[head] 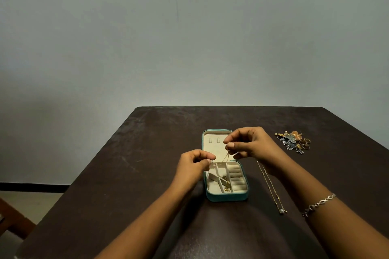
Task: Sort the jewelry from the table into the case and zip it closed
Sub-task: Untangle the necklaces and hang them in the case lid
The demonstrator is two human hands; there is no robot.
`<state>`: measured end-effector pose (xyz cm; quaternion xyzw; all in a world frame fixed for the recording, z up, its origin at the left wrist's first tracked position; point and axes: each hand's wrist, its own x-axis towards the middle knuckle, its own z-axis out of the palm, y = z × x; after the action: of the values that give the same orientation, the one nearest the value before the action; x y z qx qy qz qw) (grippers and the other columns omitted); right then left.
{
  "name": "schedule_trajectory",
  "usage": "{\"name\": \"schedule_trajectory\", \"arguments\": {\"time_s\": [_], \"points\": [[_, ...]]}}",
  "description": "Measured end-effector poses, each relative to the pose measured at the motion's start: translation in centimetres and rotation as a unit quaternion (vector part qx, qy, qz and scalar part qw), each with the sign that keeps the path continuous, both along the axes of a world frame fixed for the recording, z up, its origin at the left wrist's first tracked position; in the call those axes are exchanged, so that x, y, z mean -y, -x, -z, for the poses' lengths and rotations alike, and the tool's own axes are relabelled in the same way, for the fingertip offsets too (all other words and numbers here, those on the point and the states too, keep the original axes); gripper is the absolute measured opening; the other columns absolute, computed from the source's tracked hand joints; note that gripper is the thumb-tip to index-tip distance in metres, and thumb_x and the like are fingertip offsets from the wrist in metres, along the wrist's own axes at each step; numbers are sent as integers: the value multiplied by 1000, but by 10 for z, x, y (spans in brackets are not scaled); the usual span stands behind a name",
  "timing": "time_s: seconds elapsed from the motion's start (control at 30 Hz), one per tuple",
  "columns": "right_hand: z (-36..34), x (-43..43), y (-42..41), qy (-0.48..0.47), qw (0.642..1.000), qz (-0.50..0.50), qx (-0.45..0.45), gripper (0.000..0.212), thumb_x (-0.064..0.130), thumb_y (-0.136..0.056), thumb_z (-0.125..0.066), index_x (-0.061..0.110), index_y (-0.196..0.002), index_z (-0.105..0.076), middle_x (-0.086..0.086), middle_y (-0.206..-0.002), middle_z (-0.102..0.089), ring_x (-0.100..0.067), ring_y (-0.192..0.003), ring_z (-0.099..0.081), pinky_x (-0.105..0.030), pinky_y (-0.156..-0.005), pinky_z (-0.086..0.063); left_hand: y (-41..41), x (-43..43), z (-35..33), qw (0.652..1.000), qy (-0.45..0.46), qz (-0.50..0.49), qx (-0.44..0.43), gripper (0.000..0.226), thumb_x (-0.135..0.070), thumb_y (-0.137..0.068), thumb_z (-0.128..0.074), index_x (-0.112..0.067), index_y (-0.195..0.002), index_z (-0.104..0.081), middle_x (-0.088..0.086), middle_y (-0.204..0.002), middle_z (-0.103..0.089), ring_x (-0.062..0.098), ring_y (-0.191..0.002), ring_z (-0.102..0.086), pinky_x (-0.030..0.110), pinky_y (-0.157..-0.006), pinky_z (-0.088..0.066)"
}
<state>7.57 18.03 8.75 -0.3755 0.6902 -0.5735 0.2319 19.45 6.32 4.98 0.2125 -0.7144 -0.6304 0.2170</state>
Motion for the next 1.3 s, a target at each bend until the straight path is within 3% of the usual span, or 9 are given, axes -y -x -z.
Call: {"name": "schedule_trajectory", "arguments": {"time_s": [0.2, 0.33, 0.63, 0.73, 0.87, 1.03, 1.3], "points": [[3, 2, -4, -4, 999, -20, -27, 16, -7, -81, -60, 8, -81, -66, 0, -64, -66, -8, -61, -62, -19, -57, -52, -2, 0, -2, 997, 48, -6, -58, 8, -3, -81, -64, -5, -89, -67, 2, -82, -67, -7, -67, -59, 4, -55, -41], [6, 5, -9, 3, 999, -27, -29, 12, -3, -79, -64, 9, -80, -65, -4, -66, -64, -12, -61, -61, -20, -56, -51, -1, -2, -7, 995, 43, 22, -87, 10, -1, -77, -68, 1, -87, -66, 7, -80, -67, -3, -67, -62, 9, -57, -44], [11, 9, -15, 73, 997, -4, 35, 9, -3, -83, -59, 4, -82, -63, -6, -64, -65, -11, -57, -63, -20, -52, -51, -1, 4, -21, 995, 54, 42, -79, 14, -3, -78, -68, -12, -69, -62, 2, -70, -66, -3, -59, -60, 7, -49, -41], [14, 10, -15, 79, 994, -5, 68, 14, -4, -86, -54, 5, -86, -65, -5, -71, -67, -11, -66, -64, -22, -59, -52, -3, 7, -24, 997, 40, 27, -68, 12, -6, -78, -68, -13, -70, -61, 0, -71, -65, 3, -64, -60, 8, -47, -42], [22, 10, -17, 0, 997, -34, 63, 16, -3, -81, -61, 9, -88, -68, -4, -86, -69, -11, -82, -62, -27, -76, -49, -4, 13, -26, 998, 22, 14, -51, 12, -7, -80, -67, -14, -72, -62, -3, -71, -64, 6, -68, -58, 12, -51, -43], [29, 12, -21, -10, 996, -27, 79, 5, 4, -80, -65, 7, -80, -68, -4, -80, -66, -14, -80, -58, -22, -69, -45, -5, 16, -27, 999, -15, 23, -36, 12, -8, -79, -68, -13, -70, -63, -4, -65, -62, 5, -63, -57, 19, -57, -46], [27, 8, -20, 21, 985, -26, 170, 11, 7, -88, -53, 8, -81, -61, -7, -79, -71, -13, -77, -67, -23, -71, -48, -7, 20, -29, 996, -88, 22, -28, 6, -11, -84, -61, -8, -79, -64, 2, -72, -66, 10, -64, -61, 23, -58, -50]]}}
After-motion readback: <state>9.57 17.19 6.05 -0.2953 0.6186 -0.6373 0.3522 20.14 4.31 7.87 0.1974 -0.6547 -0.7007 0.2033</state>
